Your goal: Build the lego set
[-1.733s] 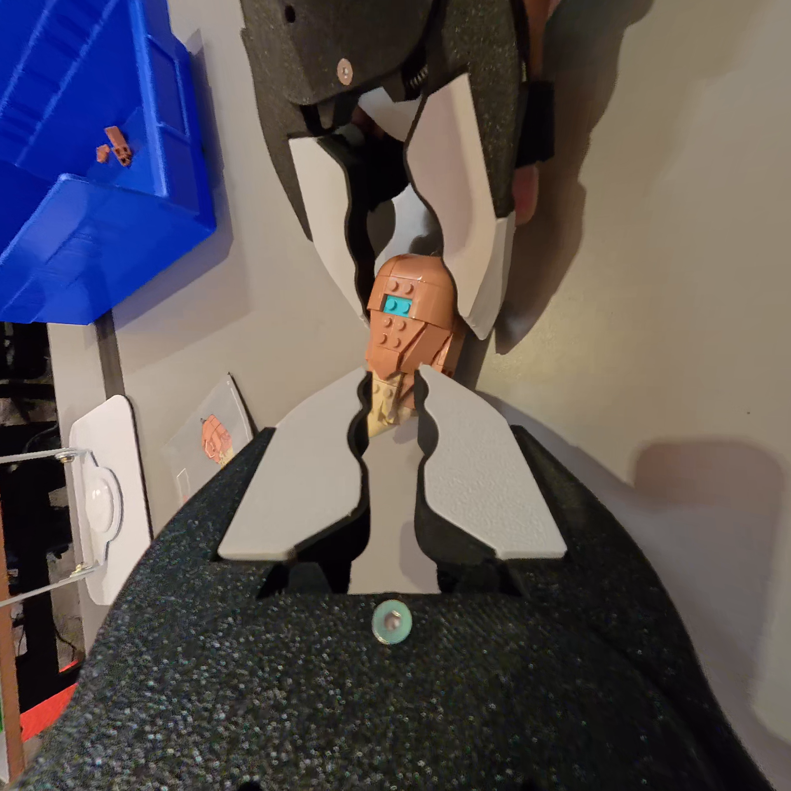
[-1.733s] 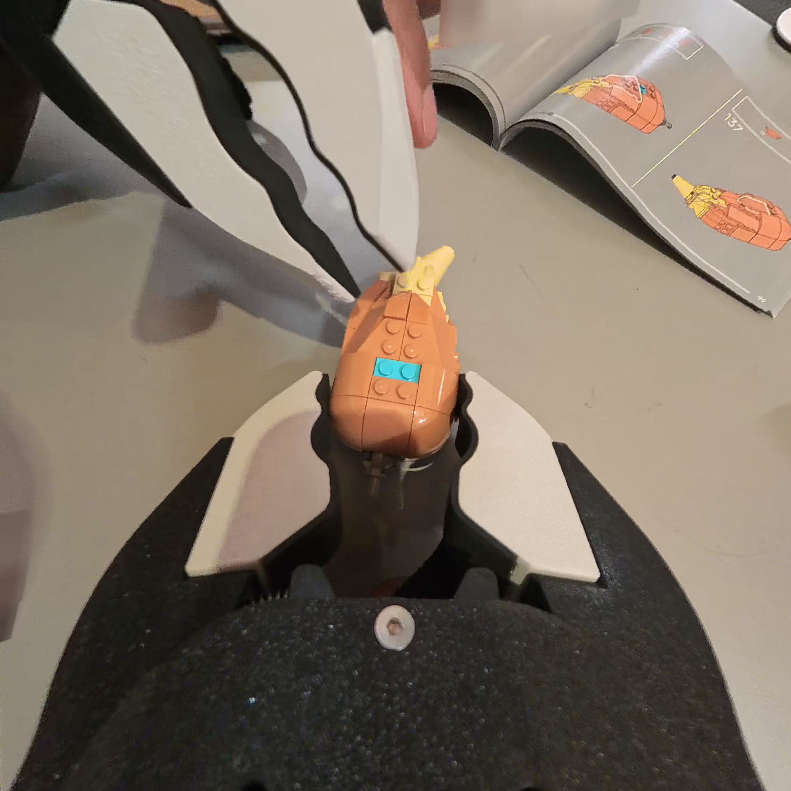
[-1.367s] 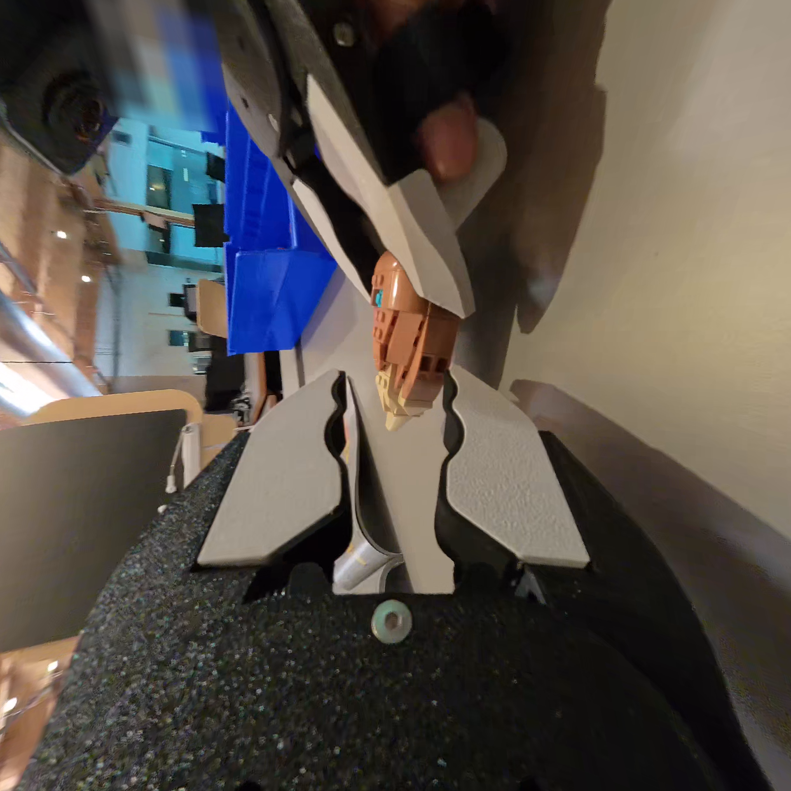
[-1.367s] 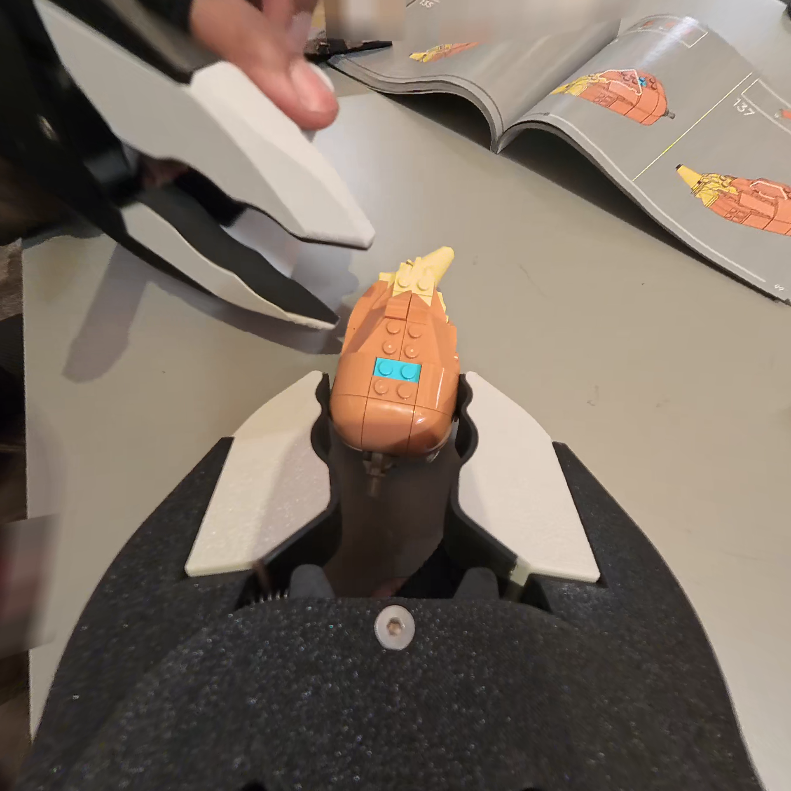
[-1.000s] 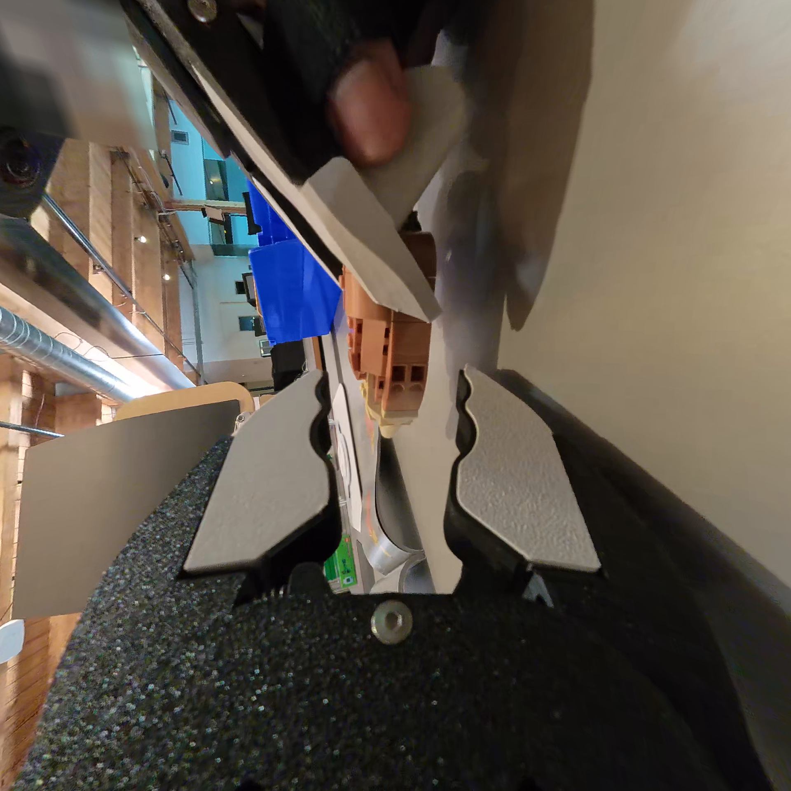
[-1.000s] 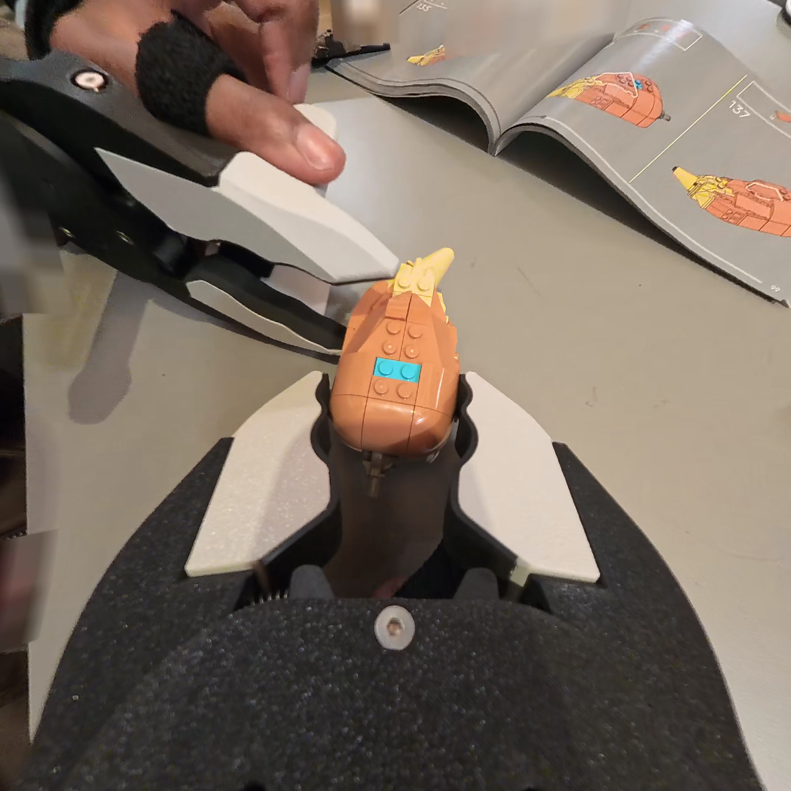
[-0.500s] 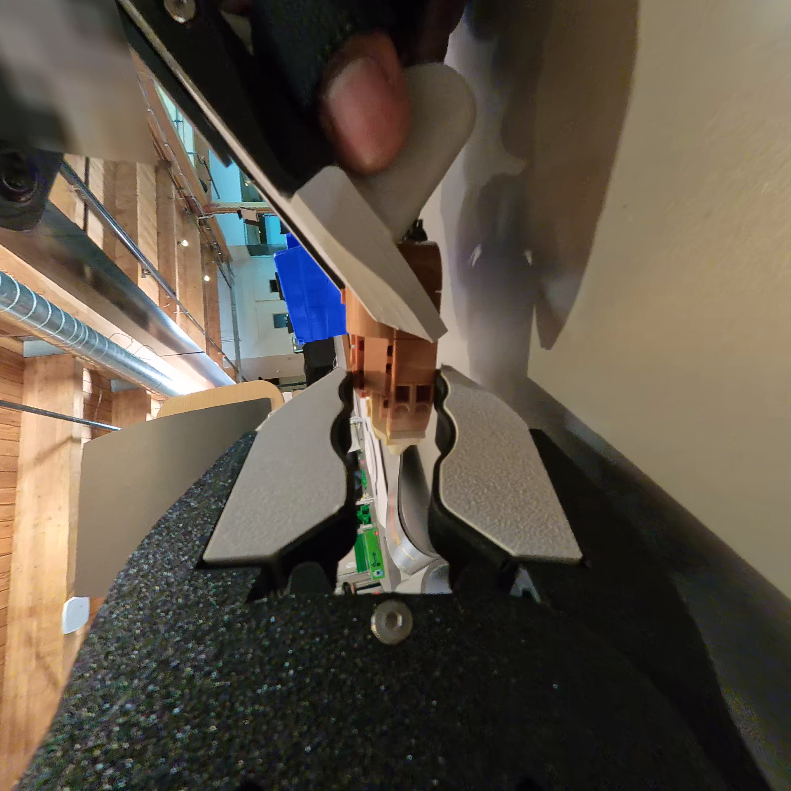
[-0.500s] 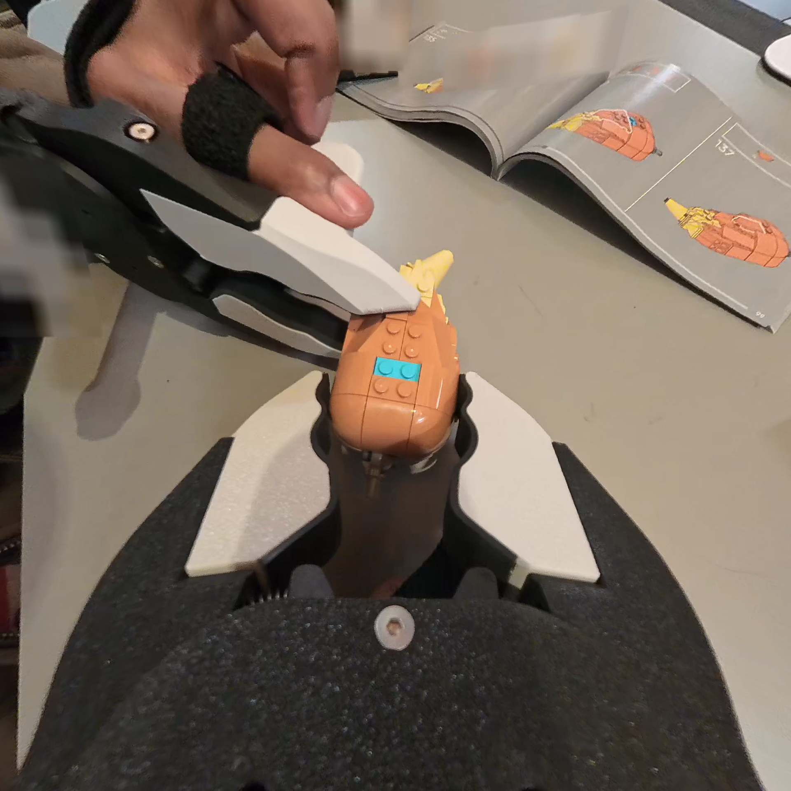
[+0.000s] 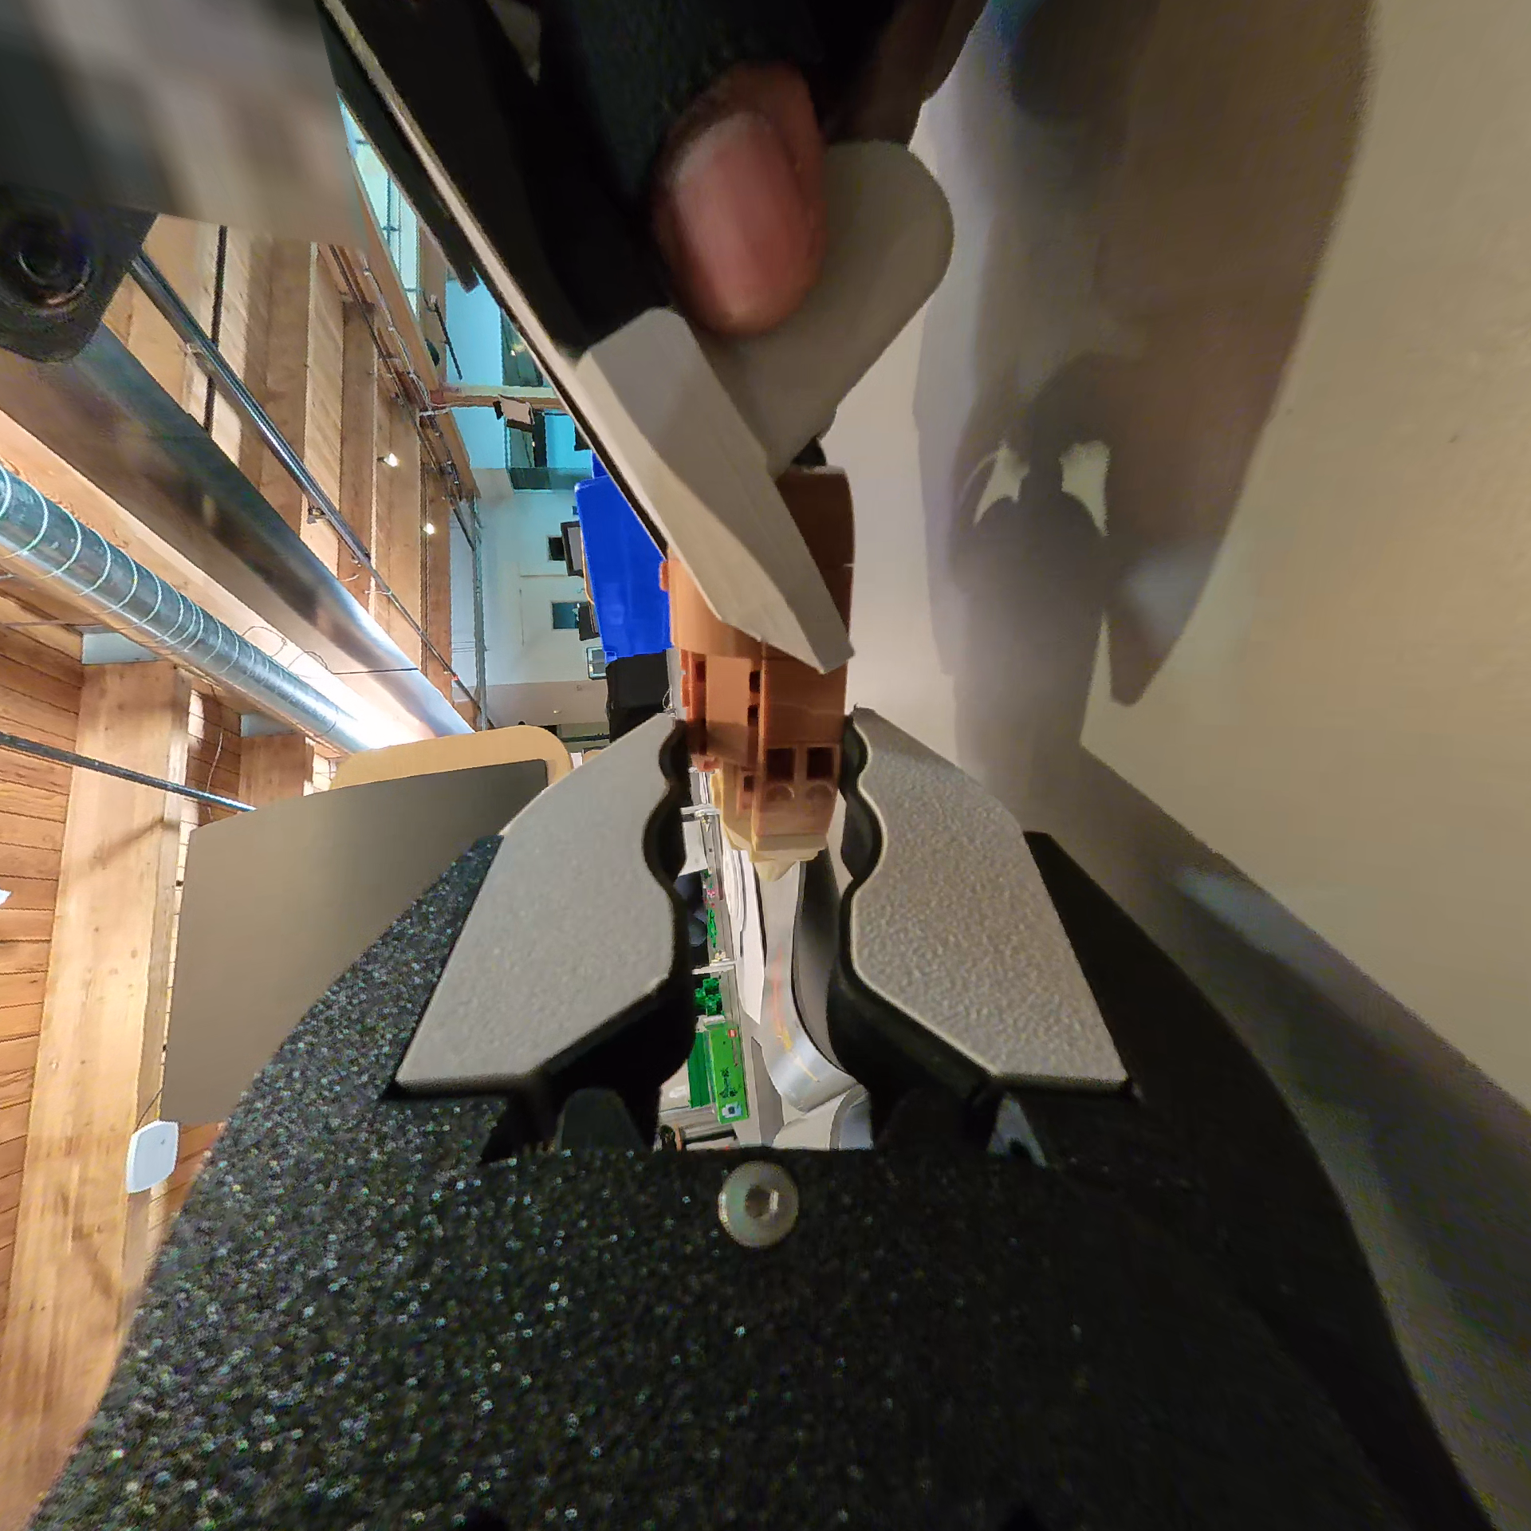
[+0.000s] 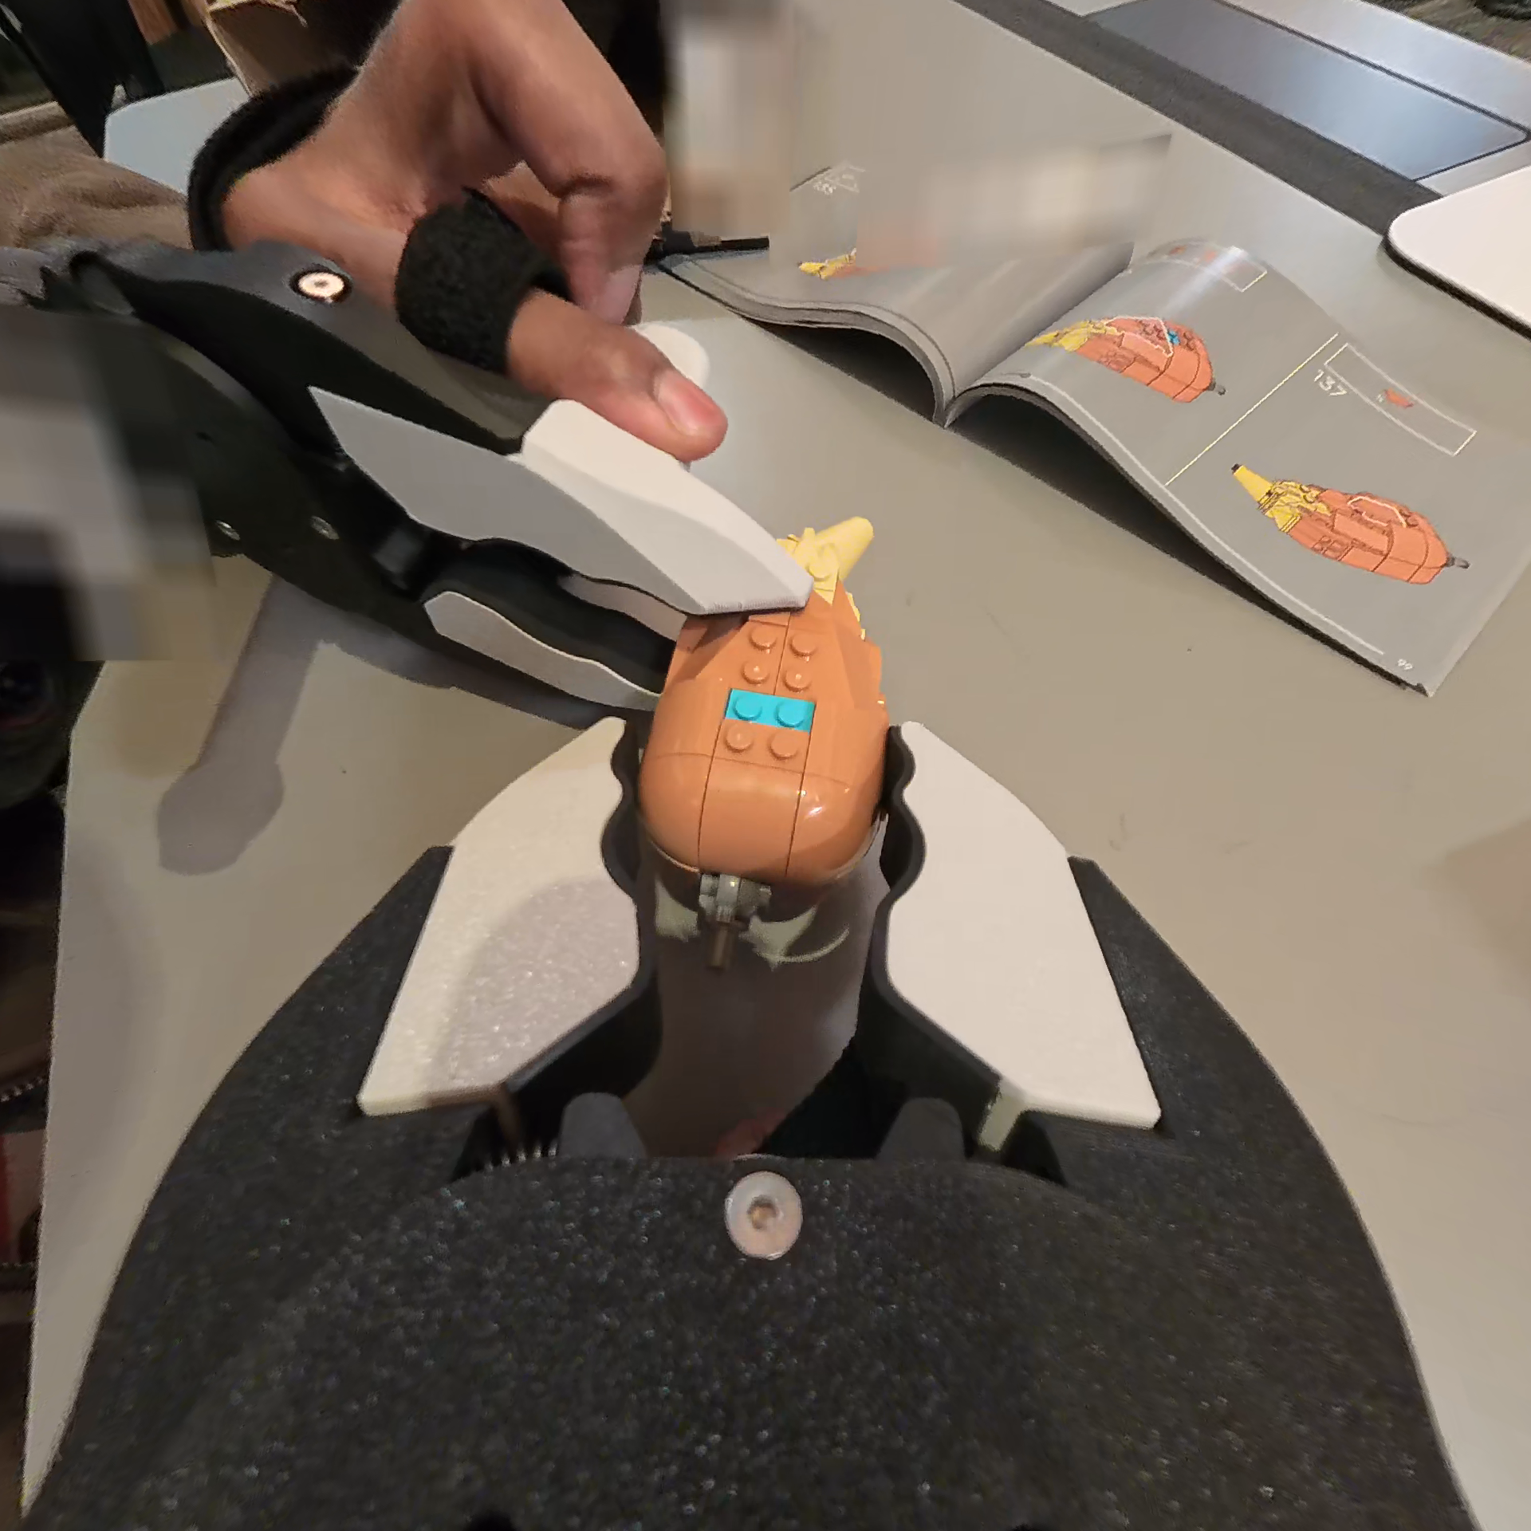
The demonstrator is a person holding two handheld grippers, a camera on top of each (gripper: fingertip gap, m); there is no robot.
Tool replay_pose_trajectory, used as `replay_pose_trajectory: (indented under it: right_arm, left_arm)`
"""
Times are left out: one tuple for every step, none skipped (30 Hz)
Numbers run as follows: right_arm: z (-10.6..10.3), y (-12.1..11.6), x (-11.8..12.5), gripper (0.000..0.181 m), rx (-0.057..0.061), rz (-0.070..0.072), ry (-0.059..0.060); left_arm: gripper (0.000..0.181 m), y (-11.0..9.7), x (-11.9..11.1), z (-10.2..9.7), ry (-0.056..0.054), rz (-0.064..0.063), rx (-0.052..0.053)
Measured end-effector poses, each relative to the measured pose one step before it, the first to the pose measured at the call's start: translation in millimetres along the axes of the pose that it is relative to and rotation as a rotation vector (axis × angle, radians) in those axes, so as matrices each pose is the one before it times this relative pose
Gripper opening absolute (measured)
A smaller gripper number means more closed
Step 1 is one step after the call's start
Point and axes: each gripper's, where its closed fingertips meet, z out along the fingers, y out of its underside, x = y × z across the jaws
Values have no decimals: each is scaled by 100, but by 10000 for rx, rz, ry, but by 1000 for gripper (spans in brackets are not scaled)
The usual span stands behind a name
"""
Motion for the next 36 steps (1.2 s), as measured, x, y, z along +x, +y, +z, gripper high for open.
replay_pose_trajectory:
  right_arm:
    - [19, 32, -15, 56, -9, 4, -4]
    - [22, 17, -5, 56, 3, 23, -9]
    - [-8, -18, -4, 56, 23, 19, -20]
    - [-28, -44, -20, 56, 26, 11, -25]
    - [-11, -29, -9, 56, 24, 16, -17]
    - [-25, -55, 24, 56, 49, 9, 2]
    - [-12, -13, 10, 56, 0, -25, 19]
    - [3, 4, 20, 56, -7, 1, 15]
    - [-12, -7, 1, 56, 13, 8, -7]
    - [-11, -25, 2, 56, 20, 2, -9]
    - [31, 59, 1, 56, -37, 26, -9]
    - [33, 82, 16, 56, -27, 32, -8]
    - [20, 34, 12, 56, 8, 35, -12]
    - [-15, -11, 0, 56, 17, 36, -15]
    - [-25, -28, 20, 56, 20, -6, 3]
    - [4, 21, 55, 56, -13, -12, 33]
    - [-15, -8, 122, 56, 14, -15, 58]
    - [-49, -62, 87, 56, 23, -51, 41]
    - [-49, -45, 78, 56, 8, 11, -13]
    - [-15, -32, 69, 56, 14, 93, -42]
    - [15, 51, 117, 56, -30, 48, 9]
    - [-11, 163, 220, 56, -105, -56, 105]
    - [-40, 209, 205, 56, -123, -95, 91]
    - [-64, 140, 156, 56, -71, -16, 44]
    - [-70, 112, 140, 56, -50, 14, 12]
    - [-50, 140, 177, 56, -68, -11, 46]
    - [-25, 204, 178, 56, -116, -38, 71]
    - [22, 242, 204, 56, -141, -41, 90]
    - [38, 239, 127, 56, -119, -44, 54]
    - [42, 177, 66, 57, -91, -16, 17]
    - [47, 123, 51, 57, -58, -9, 11]
    - [49, 115, 1, 57, -65, -32, -18]
    - [59, 145, -7, 57, -81, -53, -30]
    - [44, 159, 64, 57, -87, -49, 13]
    - [54, 205, 95, 57, -111, -49, 4]
    - [55, 216, 128, 57, -112, -16, 17]
  left_arm:
    - [34, 4, 22, -13, 33, -9, 9]
    - [34, 17, 42, 2, 38, -7, -4]
    - [33, 4, 11, -5, 12, -8, -4]
    - [33, -18, -21, -20, 4, -68, 31]
    - [33, -12, -13, -7, 23, -35, 14]
    - [33, 10, -55, 0, -30, 37, 0]
    - [33, 0, -23, 16, 2, 2, 2]
    - [33, 3, -4, 10, 14, 15, 6]
    - [33, 9, -4, 14, 6, -1, 17]
    - [33, -15, -4, 2, 5, -41, 18]
    - [33, 7, 70, 24, 71, -23, -16]
    - [33, 7, 61, 29, 55, 33, -8]
    - [33, 1, 48, 19, 44, -35, 16]
    - [33, 2, 1, 8, 6, -36, 14]
    - [33, -6, -16, 12, -34, -13, 13]
    - [33, 23, -6, 45, -25, 44, -16]
    - [33, 73, -57, 81, -110, 159, -31]
    - [33, 25, -28, 87, -76, -67, 30]
    - [34, -5, -19, 81, -10, -324, 89]
    - [34, 41, 3, 59, 19, -266, 50]
    - [34, 147, -40, 44, -11, -203, -47]
    - [42, 256, 39, 37, 72, -241, -73]
    - [50, 280, 68, -12, 100, -290, -34]
    - [51, 274, 178, -103, 185, -290, 2]
    - [51, 191, 240, -147, 213, -263, 61]
    - [51, 176, 146, -145, 128, -237, 23]
    - [51, 201, 212, -99, 184, -237, -33]
    - [50, 190, 165, -60, 158, -279, -50]
    - [50, 91, 124, -72, 139, -302, -9]
    - [50, -14, 114, -79, 118, -292, 40]
    - [50, -13, 169, -64, 166, -282, 38]
    - [49, 16, 237, -38, 203, -290, 14]
    - [49, 25, 175, -26, 144, -251, 25]
    - [49, 5, 65, -43, 55, -199, 52]
    - [49, 45, 120, -30, 111, -207, 27]
    - [49, 109, 104, -1, 110, -242, -8]
